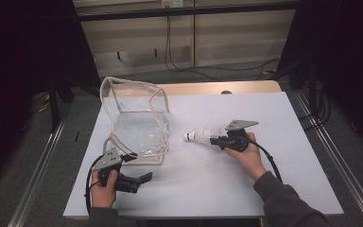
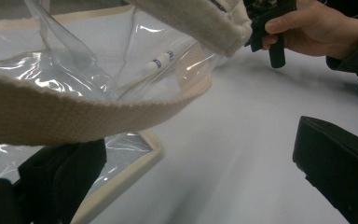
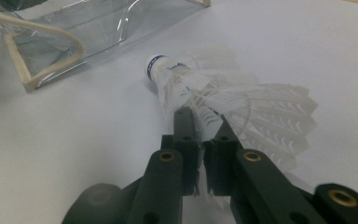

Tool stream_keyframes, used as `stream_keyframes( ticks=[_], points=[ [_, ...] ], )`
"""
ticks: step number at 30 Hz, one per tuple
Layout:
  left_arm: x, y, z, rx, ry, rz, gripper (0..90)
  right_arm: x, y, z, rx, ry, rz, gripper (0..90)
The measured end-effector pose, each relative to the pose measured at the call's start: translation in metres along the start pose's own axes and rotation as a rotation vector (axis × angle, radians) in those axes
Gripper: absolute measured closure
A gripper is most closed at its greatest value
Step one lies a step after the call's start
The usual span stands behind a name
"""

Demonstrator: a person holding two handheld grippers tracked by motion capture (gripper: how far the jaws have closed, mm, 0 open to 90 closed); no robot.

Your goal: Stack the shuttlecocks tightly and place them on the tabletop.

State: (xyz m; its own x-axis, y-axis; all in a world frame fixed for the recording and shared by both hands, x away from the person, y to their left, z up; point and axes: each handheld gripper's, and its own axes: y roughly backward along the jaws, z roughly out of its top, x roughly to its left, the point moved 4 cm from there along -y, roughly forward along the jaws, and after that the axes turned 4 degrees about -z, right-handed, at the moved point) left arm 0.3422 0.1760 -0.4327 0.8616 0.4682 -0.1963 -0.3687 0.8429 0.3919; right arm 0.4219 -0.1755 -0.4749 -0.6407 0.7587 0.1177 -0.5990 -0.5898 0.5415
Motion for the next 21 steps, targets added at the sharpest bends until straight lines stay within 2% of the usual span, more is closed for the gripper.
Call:
stream_keyframes(
  ticks=[8,21],
  points=[
    [0.0002,0.0001,0.0,0.0,-0.001,0.001,2.8,-0.0019,0.0015,-0.0012,0.016,-0.012,-0.014,77.2],
    [0.0001,0.001,0.0004,-0.001,-0.002,0.0,2.8,-0.0024,0.0064,-0.0033,0.04,-0.006,-0.019,69.1]
  ],
)
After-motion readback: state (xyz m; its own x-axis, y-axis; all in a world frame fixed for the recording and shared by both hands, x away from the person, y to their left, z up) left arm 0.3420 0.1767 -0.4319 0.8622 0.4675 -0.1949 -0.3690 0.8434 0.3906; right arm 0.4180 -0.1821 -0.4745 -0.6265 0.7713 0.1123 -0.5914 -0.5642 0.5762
